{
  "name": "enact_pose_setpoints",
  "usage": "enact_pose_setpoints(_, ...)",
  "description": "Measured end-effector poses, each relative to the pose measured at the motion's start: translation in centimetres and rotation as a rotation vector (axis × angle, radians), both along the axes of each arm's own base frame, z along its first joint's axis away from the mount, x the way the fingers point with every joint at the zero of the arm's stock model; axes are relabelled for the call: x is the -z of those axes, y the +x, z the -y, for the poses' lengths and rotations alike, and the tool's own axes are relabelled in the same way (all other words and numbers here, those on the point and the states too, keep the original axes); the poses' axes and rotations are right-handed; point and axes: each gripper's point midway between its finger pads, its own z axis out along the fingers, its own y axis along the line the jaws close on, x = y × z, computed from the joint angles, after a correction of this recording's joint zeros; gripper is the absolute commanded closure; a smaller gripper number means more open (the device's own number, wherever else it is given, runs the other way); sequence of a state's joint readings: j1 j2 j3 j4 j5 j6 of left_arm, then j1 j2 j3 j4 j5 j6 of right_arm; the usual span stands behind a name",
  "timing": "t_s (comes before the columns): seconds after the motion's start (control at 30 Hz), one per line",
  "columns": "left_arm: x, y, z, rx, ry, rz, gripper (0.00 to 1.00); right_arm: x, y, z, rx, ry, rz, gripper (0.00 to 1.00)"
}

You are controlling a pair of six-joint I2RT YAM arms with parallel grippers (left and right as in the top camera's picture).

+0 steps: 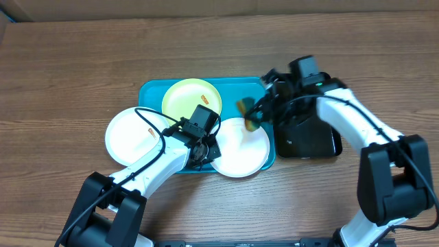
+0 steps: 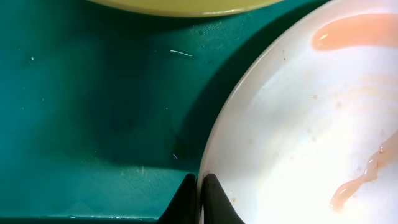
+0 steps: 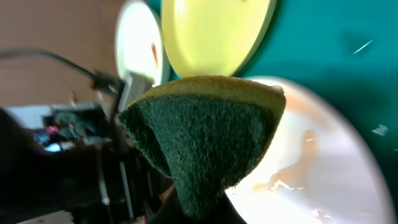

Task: Clean dirty plates on tray and stack at the side
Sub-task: 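Return the sponge to the black tray water with the right gripper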

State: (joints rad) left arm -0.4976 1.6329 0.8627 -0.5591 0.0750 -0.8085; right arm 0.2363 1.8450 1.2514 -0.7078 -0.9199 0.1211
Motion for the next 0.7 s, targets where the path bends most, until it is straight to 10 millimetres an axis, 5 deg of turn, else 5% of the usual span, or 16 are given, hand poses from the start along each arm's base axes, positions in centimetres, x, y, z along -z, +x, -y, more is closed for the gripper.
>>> enact_pose_setpoints(0.17,0.0,0.0,0.0,0.000,0.000,0.000,0.96,1.1,2.0,4.7,0.119,-0.073,-0.008,0.93)
enact_pose_setpoints(0.37,0.0,0.0,0.0,0.000,0.000,0.000,0.96,5.2,2.5,10.5,0.233,-0.425,-0.025,0.93)
enact_pose_setpoints(0.6,0.0,0.0,0.0,0.000,0.000,0.001,0.95,7.4,3.1,15.0,0.335,-0.708,-0.002,0.91)
enact_pose_setpoints(0.7,0.0,0.0,0.0,0.001,0.001,0.000,0.90,8.3,2.9,16.0,0.369,-0.759,-0.006,0.57)
